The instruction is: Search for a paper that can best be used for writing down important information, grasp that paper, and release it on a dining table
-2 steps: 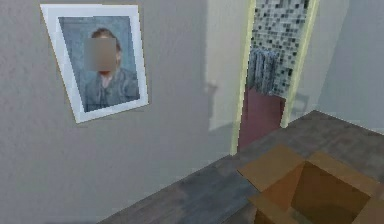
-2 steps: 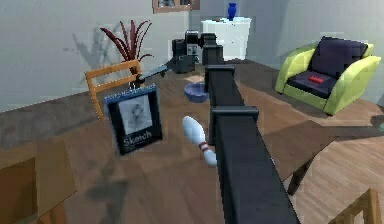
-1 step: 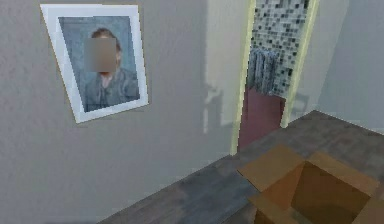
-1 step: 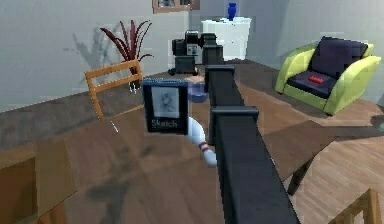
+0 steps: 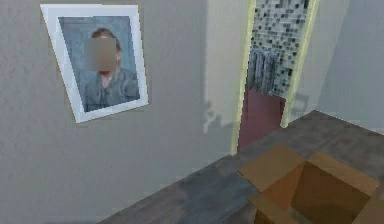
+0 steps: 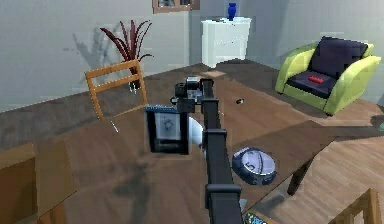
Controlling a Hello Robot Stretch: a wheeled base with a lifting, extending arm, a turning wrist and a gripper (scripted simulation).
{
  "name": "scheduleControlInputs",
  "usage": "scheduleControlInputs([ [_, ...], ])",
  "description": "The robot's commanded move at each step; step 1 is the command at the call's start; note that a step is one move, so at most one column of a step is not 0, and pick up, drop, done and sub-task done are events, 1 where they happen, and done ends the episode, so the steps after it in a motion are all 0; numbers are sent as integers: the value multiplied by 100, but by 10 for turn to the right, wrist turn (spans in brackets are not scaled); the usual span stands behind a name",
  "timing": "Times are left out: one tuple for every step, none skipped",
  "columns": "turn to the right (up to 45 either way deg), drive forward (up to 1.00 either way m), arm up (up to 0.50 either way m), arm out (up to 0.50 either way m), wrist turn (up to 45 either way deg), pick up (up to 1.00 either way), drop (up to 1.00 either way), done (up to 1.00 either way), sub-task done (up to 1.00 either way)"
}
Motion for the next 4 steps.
scheduleControlInputs([
  [0,0,-32,0,0,0,0,0,0],
  [0,0,0,0,0,0,100,0,0],
  [0,0,10,0,0,0,0,0,0],
  [0,0,0,-8,0,0,0,0,0],
])
